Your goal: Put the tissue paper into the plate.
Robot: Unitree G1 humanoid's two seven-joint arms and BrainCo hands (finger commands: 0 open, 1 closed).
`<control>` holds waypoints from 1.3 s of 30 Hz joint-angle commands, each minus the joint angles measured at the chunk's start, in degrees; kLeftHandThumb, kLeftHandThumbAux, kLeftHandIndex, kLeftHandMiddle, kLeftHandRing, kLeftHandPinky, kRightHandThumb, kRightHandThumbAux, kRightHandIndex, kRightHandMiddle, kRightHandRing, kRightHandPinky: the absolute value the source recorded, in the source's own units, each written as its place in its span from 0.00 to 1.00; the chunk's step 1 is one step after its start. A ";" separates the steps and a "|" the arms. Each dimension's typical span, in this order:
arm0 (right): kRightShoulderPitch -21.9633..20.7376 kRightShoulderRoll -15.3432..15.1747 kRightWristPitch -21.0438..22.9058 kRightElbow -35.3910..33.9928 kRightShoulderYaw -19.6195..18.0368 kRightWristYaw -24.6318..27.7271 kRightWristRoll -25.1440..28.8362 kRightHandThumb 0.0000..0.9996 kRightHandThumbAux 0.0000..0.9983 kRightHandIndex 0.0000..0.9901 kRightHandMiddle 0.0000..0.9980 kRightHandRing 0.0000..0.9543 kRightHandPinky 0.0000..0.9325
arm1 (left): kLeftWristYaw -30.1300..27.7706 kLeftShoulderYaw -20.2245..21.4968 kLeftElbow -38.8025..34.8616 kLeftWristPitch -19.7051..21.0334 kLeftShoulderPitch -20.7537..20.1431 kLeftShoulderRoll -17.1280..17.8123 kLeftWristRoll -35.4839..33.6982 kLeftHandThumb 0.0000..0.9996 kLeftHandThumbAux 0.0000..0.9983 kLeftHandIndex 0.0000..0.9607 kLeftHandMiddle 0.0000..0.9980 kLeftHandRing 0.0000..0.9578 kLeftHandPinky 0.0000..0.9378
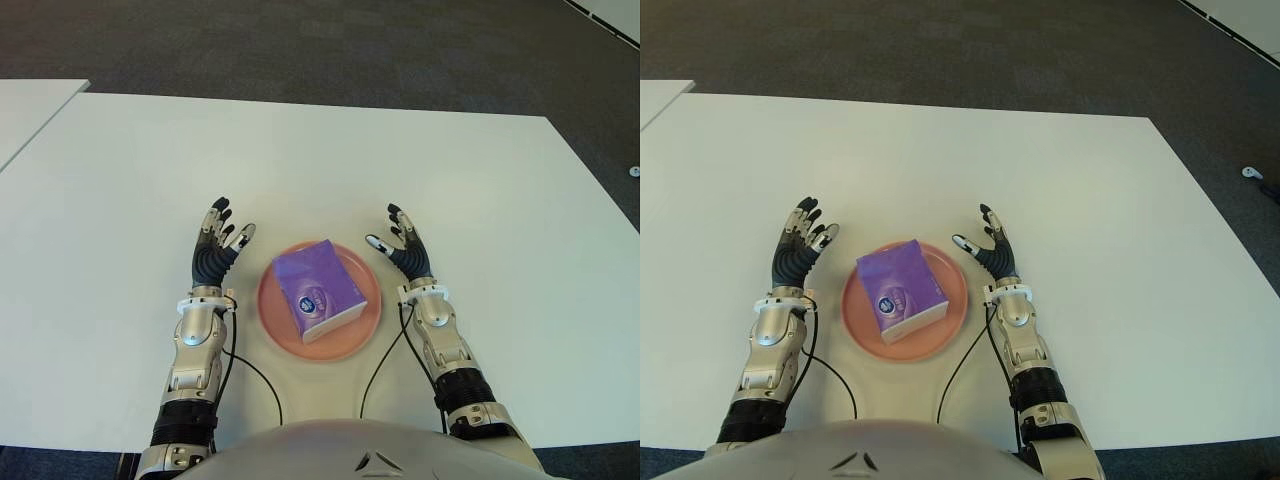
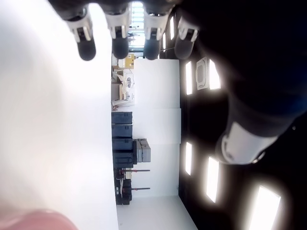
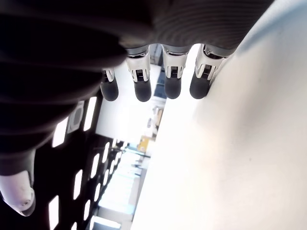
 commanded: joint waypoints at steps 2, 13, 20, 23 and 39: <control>3.03 1.41 5.09 -1.94 -0.07 -0.12 0.56 0.08 0.59 0.00 0.00 0.00 0.01 | -0.18 -0.43 0.12 0.54 0.56 0.08 0.28 0.00 0.65 0.05 0.04 0.00 0.00; 4.18 2.10 7.07 -3.96 -0.06 -1.19 0.13 0.06 0.63 0.00 0.00 0.00 0.00 | -0.37 -0.63 0.40 0.60 0.21 0.23 0.41 0.00 0.65 0.05 0.04 0.00 0.00; 4.61 2.56 5.88 -3.71 -0.12 -2.74 -0.22 0.05 0.63 0.00 0.00 0.00 0.00 | -0.55 -0.77 0.52 0.38 0.18 0.52 0.58 0.00 0.64 0.05 0.03 0.00 0.00; 4.81 3.07 4.73 -3.11 -0.18 -4.26 -0.61 0.04 0.64 0.00 0.00 0.00 0.00 | -0.60 -0.76 0.75 0.21 0.09 0.63 0.52 0.00 0.65 0.05 0.03 0.00 0.00; 5.30 6.33 0.81 1.30 -3.04 -8.42 2.79 0.04 0.69 0.00 0.00 0.00 0.01 | -0.72 -0.52 0.65 0.28 -0.02 0.82 0.08 0.00 0.64 0.06 0.04 0.00 0.00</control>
